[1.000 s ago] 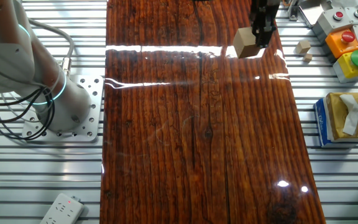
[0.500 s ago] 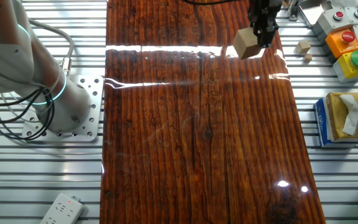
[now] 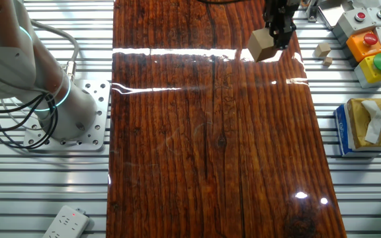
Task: Pick up the small block on the left and move it to the right
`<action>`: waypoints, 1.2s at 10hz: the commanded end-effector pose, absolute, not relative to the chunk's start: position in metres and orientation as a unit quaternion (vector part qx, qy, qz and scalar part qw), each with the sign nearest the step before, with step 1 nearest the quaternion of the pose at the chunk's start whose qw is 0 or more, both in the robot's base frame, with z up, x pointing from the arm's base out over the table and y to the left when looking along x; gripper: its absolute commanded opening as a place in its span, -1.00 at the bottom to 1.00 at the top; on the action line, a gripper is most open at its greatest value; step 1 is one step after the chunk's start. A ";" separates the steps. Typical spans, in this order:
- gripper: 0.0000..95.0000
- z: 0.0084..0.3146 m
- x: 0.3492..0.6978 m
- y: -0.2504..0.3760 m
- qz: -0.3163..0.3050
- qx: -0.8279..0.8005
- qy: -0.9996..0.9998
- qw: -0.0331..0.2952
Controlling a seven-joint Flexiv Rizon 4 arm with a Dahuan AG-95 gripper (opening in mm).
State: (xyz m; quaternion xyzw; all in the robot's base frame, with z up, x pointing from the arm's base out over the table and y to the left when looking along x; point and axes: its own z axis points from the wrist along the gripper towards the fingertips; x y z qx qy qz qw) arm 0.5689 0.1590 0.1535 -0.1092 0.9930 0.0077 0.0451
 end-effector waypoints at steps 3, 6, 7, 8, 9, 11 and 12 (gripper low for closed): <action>-1.00 0.157 0.550 0.197 0.011 -0.047 0.998 0.051; -1.00 0.153 0.549 0.237 0.016 -0.002 0.998 0.064; -1.00 0.152 0.550 0.249 0.016 0.010 0.998 0.065; -1.00 0.153 0.550 0.253 0.016 0.013 0.998 0.065; -1.00 0.154 0.550 0.263 0.018 0.021 0.997 0.065; -1.00 0.157 0.548 0.281 0.018 0.034 0.997 0.065; -1.00 0.157 0.547 0.287 0.018 0.040 0.997 0.065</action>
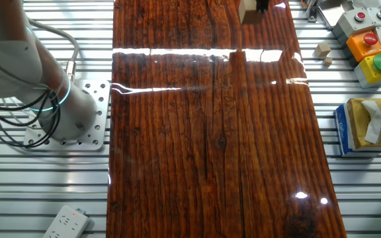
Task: Pick up the small block on the left and move it to the right
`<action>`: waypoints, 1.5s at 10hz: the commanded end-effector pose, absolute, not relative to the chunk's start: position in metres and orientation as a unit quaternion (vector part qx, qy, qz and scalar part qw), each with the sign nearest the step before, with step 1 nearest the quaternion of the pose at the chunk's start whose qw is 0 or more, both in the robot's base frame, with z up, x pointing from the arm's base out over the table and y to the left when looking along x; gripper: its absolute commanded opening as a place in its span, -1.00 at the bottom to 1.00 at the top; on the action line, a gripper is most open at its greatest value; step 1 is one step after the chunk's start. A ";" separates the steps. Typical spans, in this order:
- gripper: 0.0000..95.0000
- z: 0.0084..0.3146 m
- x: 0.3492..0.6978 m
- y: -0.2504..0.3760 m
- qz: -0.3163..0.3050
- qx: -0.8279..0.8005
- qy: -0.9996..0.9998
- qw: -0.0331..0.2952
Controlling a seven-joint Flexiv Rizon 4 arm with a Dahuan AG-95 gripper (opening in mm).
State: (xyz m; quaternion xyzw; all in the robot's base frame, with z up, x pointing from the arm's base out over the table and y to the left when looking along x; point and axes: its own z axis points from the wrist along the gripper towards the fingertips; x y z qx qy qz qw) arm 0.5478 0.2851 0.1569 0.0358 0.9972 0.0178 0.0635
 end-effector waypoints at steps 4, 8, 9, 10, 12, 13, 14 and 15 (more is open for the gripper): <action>-1.00 0.149 0.543 0.315 0.019 0.064 0.995 0.071; -1.00 0.143 0.540 0.333 0.018 0.073 0.995 0.071; -1.00 0.141 0.539 0.336 0.019 0.074 0.995 0.071; -1.00 0.140 0.537 0.339 0.018 0.075 0.994 0.072; -1.00 0.140 0.537 0.339 0.019 0.073 0.995 0.072; -1.00 0.140 0.537 0.339 0.019 0.076 0.994 0.072; -1.00 0.140 0.538 0.339 0.020 0.078 0.994 0.072; -1.00 0.139 0.538 0.339 0.021 0.079 0.994 0.071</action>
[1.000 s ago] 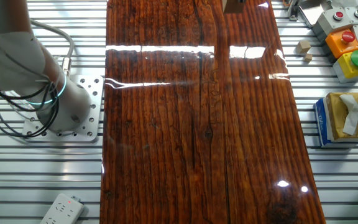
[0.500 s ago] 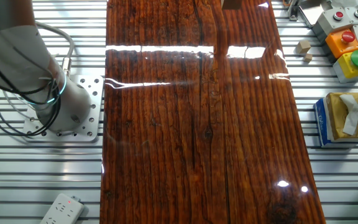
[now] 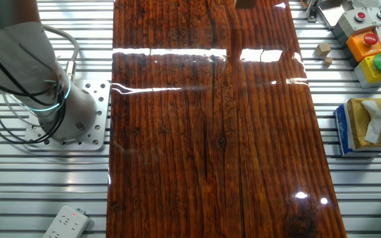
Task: Pick up the small block on the left and move it to the right
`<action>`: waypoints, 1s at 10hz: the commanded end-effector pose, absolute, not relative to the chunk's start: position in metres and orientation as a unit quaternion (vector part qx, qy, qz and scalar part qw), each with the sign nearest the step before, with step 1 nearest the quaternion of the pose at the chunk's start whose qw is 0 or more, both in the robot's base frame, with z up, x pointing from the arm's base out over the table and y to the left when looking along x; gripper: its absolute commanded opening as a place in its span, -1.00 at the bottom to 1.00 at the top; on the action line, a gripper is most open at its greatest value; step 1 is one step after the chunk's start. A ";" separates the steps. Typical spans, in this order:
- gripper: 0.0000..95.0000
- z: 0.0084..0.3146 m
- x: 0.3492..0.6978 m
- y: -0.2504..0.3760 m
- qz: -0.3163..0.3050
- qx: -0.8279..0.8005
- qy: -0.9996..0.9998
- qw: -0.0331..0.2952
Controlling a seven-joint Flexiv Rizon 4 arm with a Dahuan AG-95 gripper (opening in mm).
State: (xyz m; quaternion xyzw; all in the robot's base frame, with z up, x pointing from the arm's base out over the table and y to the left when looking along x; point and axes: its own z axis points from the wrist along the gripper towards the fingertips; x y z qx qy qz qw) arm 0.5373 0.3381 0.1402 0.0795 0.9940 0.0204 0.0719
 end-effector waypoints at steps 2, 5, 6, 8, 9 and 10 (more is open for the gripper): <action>-1.00 0.138 0.538 0.339 0.020 0.080 0.994 0.071; -1.00 0.131 0.539 0.338 0.019 0.085 0.994 0.072; -1.00 0.129 0.539 0.338 0.019 0.085 0.994 0.072; -1.00 0.122 0.540 0.338 0.019 0.086 0.993 0.076; -1.00 0.121 0.539 0.338 0.018 0.086 0.993 0.076; -1.00 0.117 0.539 0.337 0.017 0.085 0.993 0.077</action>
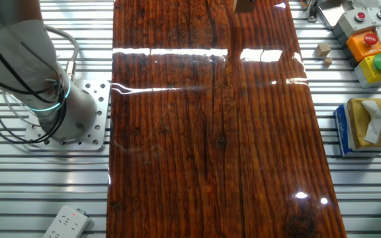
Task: Pick up the small block on the left and move it to the right
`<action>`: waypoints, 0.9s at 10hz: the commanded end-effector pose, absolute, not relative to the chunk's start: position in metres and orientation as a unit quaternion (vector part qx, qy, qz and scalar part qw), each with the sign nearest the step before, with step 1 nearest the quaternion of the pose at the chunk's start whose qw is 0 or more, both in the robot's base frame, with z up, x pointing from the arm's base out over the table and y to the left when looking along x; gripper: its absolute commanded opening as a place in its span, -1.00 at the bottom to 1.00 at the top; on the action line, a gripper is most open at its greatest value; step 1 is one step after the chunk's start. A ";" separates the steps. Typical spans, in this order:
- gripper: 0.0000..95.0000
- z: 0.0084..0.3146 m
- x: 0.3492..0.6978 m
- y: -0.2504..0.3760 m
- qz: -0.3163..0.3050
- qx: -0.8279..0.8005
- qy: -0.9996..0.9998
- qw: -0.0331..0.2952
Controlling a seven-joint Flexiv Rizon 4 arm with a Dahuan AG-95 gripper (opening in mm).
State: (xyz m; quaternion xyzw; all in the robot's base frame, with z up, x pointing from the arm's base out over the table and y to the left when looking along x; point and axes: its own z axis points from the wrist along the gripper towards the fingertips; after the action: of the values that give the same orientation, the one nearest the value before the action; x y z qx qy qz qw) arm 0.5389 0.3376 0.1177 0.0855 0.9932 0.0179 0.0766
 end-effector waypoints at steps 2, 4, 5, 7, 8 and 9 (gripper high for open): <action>-1.00 0.112 0.538 0.337 0.018 0.085 0.993 0.078; -1.00 0.109 0.538 0.336 0.018 0.088 0.993 0.079; -1.00 0.107 0.538 0.336 0.018 0.089 0.993 0.079; -1.00 0.104 0.537 0.335 0.019 0.090 0.993 0.079; -1.00 0.102 0.536 0.335 0.019 0.090 0.993 0.080; -1.00 0.100 0.536 0.334 0.018 0.090 0.993 0.081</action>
State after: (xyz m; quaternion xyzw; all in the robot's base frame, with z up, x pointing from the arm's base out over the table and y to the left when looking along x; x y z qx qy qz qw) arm 0.5363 0.3342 0.0996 0.0900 0.9925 0.0176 0.0809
